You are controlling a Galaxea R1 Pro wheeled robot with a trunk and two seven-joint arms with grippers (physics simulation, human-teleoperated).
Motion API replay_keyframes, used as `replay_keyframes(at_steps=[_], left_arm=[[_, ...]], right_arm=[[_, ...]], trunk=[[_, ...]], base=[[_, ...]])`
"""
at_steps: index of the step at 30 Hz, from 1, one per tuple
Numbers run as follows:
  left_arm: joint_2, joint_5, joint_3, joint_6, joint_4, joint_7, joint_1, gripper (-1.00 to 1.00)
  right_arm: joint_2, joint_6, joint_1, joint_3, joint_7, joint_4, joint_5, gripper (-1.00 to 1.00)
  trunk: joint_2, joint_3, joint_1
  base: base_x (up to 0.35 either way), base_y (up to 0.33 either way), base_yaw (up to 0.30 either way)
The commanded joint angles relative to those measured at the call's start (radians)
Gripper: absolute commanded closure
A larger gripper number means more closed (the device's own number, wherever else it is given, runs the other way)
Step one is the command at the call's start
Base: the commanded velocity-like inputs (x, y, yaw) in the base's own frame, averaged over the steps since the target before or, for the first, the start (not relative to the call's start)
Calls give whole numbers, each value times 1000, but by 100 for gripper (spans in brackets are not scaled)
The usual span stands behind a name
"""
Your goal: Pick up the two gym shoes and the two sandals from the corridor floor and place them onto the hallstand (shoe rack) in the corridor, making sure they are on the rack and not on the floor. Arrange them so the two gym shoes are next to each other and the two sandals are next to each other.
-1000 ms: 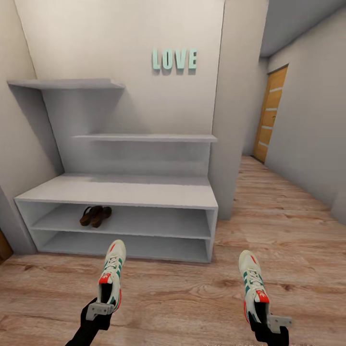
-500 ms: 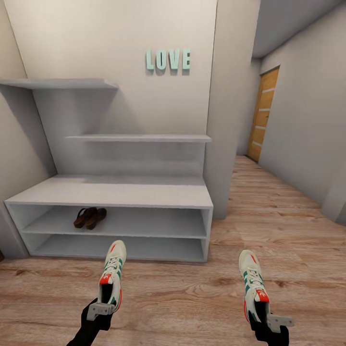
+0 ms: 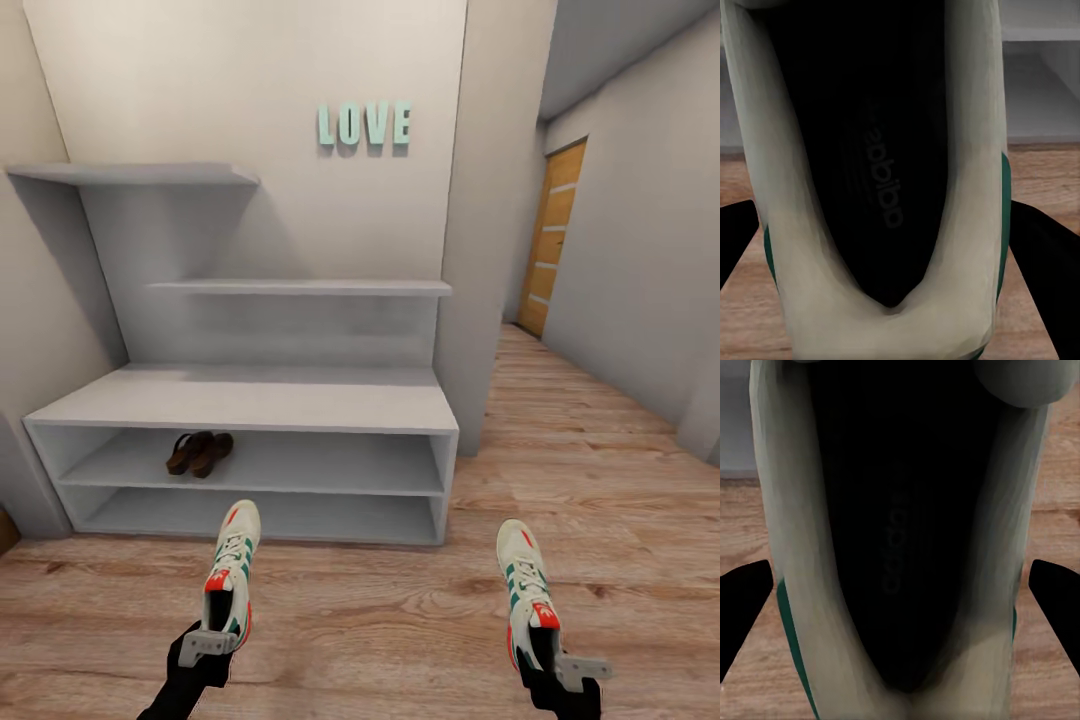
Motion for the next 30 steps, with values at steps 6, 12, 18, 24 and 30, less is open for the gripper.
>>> replay_keyframes(at_steps=[6, 12, 18, 24, 30], left_arm=[[-1, -8, 9, -5, 1, -7, -1, 100], [-1, -11, 9, -6, 0, -7, -1, 100], [-1, -13, 9, -6, 0, -7, -1, 100], [-3, -16, 10, -1, 0, -5, -2, 100], [2, -13, 18, 87, -3, -1, -17, 100]], right_arm=[[-3, -3, -1, -3, 8, 4, -8, 100], [-11, -4, -1, -4, 8, 5, -7, 100], [-11, -3, 0, -4, 9, 4, -9, 100], [-3, -2, -1, -2, 8, 2, -10, 100], [-2, -2, -1, -5, 8, 1, -10, 100]], trunk=[[0, -1, 0], [0, -1, 0], [0, -1, 0], [0, -1, 0], [0, -1, 0]], base=[[0, 298, 0], [0, 231, 0], [0, 47, 0], [0, 8, 0], [0, 1, 0]])
